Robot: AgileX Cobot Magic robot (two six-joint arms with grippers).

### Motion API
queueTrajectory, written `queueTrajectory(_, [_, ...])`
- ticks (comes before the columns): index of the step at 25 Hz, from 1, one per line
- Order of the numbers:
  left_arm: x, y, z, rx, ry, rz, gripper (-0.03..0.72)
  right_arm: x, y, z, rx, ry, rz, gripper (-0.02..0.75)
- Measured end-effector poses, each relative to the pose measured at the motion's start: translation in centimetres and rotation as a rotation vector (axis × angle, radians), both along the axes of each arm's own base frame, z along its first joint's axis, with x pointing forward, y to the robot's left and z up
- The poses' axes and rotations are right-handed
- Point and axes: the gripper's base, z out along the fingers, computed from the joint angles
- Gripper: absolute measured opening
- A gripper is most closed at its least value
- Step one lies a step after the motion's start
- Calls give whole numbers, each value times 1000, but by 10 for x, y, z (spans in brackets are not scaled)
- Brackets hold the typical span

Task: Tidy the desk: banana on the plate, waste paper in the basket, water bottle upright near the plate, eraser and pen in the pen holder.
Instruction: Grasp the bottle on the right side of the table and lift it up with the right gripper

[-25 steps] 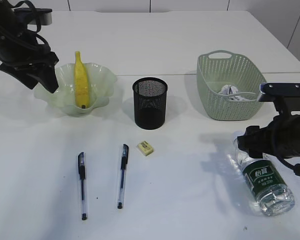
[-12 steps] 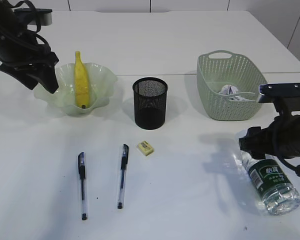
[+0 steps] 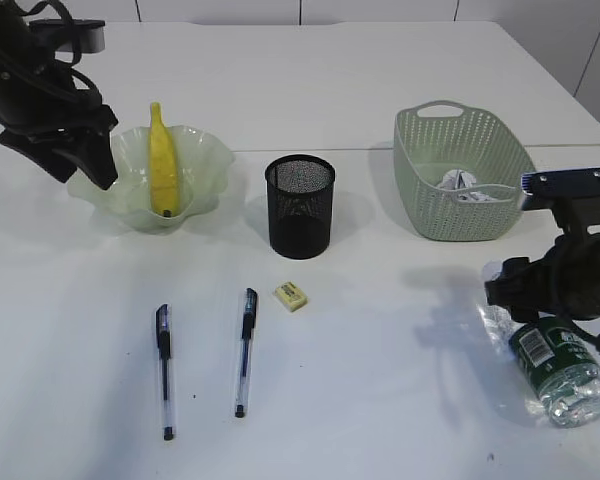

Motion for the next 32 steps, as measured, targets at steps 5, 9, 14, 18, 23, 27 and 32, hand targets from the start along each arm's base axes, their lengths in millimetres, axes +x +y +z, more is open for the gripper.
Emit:
queueTrajectory(5, [0, 0, 0, 0, 4, -1, 419, -13, -3, -12, -14, 53, -3, 496])
queueTrajectory(9, [0, 0, 0, 0, 4, -1, 420, -19, -4, -16, -17, 70, -2, 496])
queueTrajectory(14, [0, 0, 0, -4, 5, 0, 420, -19, -4, -16, -17, 70, -2, 496])
queueTrajectory(18, [-1, 0, 0, -5, 11, -1, 420, -19, -4, -16, -22, 70, 3, 496])
queueTrajectory(23, [-1, 0, 0, -5, 15, -1, 420, -19, -4, -16, -34, 69, 19, 496])
queueTrajectory(27, [-3, -1, -1, -8, 38, -5, 420, -18, -4, -23, -51, 92, 39, 496])
queueTrajectory(32, [-5, -1, -1, -8, 57, -8, 420, -12, -3, -24, -51, 89, 44, 497])
